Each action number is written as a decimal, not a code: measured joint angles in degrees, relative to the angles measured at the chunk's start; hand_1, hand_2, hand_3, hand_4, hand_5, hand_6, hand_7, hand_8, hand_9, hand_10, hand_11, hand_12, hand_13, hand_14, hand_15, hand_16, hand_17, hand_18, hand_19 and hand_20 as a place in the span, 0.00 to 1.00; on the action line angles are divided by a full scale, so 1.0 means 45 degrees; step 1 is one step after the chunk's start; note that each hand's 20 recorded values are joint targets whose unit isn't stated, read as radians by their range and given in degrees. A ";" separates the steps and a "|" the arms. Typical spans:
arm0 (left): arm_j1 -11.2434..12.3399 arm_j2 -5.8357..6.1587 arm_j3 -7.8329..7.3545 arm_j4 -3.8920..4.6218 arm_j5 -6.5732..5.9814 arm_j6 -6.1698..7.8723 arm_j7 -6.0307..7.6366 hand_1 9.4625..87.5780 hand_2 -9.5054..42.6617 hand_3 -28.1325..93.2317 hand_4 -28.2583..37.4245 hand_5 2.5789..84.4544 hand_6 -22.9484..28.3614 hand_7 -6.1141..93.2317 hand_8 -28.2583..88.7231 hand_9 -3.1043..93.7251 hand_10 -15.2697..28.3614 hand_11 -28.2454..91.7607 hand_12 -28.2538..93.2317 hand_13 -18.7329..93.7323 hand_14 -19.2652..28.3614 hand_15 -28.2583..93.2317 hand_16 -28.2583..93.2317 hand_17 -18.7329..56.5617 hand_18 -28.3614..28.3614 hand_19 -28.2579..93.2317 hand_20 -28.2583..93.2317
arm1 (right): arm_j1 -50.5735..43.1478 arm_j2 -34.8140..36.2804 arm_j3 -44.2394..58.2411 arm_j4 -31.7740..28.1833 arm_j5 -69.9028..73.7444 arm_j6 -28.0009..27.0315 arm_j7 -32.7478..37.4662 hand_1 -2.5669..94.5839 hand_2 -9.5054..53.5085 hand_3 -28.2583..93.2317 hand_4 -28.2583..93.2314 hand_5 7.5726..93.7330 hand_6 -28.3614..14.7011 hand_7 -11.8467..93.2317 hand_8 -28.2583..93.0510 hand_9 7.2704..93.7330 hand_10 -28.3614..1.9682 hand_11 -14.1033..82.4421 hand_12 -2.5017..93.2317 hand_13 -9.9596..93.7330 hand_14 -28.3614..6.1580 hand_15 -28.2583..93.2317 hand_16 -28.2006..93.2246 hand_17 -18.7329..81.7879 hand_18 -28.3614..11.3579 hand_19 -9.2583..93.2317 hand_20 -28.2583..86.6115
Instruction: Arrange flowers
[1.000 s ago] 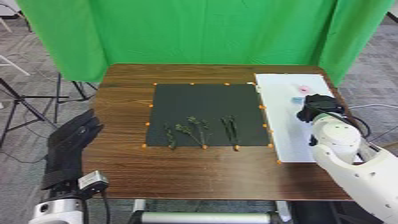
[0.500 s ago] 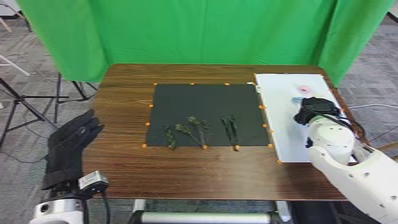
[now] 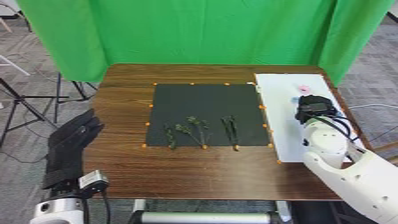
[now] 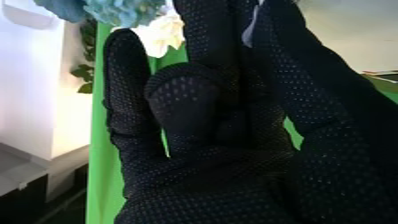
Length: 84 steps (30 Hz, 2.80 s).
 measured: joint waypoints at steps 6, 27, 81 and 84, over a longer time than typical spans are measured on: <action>0.0019 0.0012 0.0032 0.0005 -0.0013 0.0006 0.0035 0.21 0.28 0.92 0.13 0.48 0.67 0.21 0.15 0.38 0.80 0.54 0.28 0.36 0.95 0.74 0.09 0.12 0.87 0.72 0.25 | -0.0015 0.0152 -0.0203 -0.0007 -0.0203 0.0676 0.0053 0.55 0.12 0.83 0.00 0.82 0.66 0.35 0.24 0.86 0.63 0.38 0.28 0.85 0.67 0.85 0.38 0.59 0.23 1.00 0.19; 0.1288 -0.0013 -0.1181 -0.0111 -0.0341 0.0338 0.0297 0.20 0.28 0.91 0.11 0.48 0.67 0.21 0.15 0.40 0.83 0.58 0.30 0.41 0.98 0.81 0.10 0.13 0.88 0.73 0.26 | 0.1117 -0.0224 -0.1615 -0.3008 -0.1772 0.2442 -0.3724 0.54 0.11 0.84 0.00 0.83 0.67 0.34 0.25 0.87 0.64 0.39 0.29 0.85 0.68 0.85 0.40 0.58 0.24 1.00 0.19; -0.0122 -0.0310 -0.0717 0.0618 -0.0269 -0.0229 0.0175 0.21 0.28 0.91 0.12 0.48 0.67 0.21 0.15 0.39 0.81 0.56 0.29 0.38 0.97 0.78 0.09 0.13 0.88 0.72 0.26 | 0.1663 -0.7015 -0.5191 0.0331 -0.4552 0.2813 -0.4914 0.47 0.03 0.87 0.00 0.77 0.63 0.35 0.23 0.76 0.51 0.46 0.24 0.76 0.57 0.83 0.39 0.50 0.23 0.94 0.20; -0.0140 -0.0310 -0.0717 0.0621 -0.0265 -0.0254 0.0171 0.21 0.28 0.91 0.12 0.48 0.67 0.21 0.15 0.39 0.81 0.56 0.29 0.38 0.97 0.78 0.09 0.13 0.88 0.72 0.26 | 0.1767 -0.7029 -0.5266 0.0328 -0.4534 0.2666 -0.4845 0.46 0.02 0.87 0.00 0.76 0.62 0.35 0.23 0.75 0.49 0.47 0.23 0.75 0.56 0.83 0.39 0.50 0.22 0.94 0.20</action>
